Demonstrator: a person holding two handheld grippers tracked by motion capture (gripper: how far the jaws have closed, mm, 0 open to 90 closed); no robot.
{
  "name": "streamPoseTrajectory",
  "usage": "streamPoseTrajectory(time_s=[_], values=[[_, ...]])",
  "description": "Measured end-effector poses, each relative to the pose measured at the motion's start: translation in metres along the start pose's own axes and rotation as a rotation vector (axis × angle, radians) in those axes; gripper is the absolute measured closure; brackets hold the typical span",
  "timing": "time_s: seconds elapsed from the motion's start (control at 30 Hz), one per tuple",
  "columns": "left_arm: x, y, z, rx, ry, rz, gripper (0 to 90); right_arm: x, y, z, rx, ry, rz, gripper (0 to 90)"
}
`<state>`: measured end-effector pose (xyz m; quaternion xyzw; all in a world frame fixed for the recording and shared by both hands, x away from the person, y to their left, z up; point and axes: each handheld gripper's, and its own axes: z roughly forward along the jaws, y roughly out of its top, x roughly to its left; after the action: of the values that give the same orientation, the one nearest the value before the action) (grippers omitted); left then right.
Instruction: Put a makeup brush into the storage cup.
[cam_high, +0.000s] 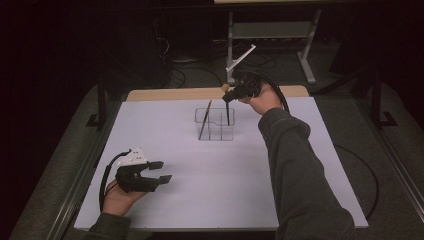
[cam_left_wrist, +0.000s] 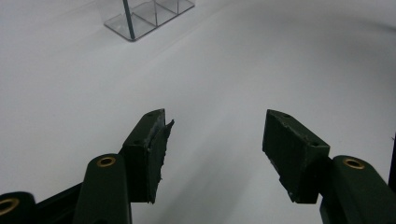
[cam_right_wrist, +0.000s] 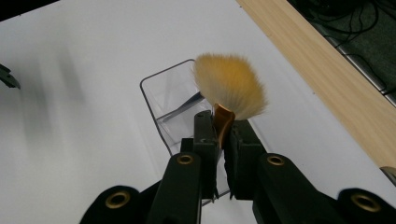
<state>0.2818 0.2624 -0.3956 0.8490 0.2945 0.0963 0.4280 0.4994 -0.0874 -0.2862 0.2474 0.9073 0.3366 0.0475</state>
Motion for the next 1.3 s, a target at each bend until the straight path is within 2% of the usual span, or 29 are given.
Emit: streamPoseTrajectory(time_s=[0.13, 0.17, 0.37, 0.53, 1.2, 1.3], values=[[0.0, -0.001, 0.001, 0.0, 0.0, -0.008, 39.5, -0.001, -0.004, 0.004, 0.004, 0.0, 0.004, 82.9], [0.001, 0.0, 0.0, 0.005, 0.002, 0.007, 39.4, -0.001, -0.004, 0.005, 0.006, 0.0, 0.006, 82.9], [0.001, 0.0, -0.001, 0.013, 0.004, 0.003, 39.3, -0.001, -0.008, 0.011, -0.004, 0.007, 0.009, 82.9], [0.0, 0.0, 0.001, -0.002, 0.003, -0.008, 39.1, -0.001, -0.013, 0.015, -0.002, 0.01, 0.027, 82.9], [0.001, -0.001, 0.0, -0.007, -0.004, -0.012, 38.7, -0.003, -0.032, 0.024, -0.002, 0.01, 0.069, 82.7], [0.001, -0.002, 0.0, -0.004, -0.003, -0.006, 38.6, -0.004, -0.034, 0.028, -0.002, 0.005, 0.057, 82.7]])
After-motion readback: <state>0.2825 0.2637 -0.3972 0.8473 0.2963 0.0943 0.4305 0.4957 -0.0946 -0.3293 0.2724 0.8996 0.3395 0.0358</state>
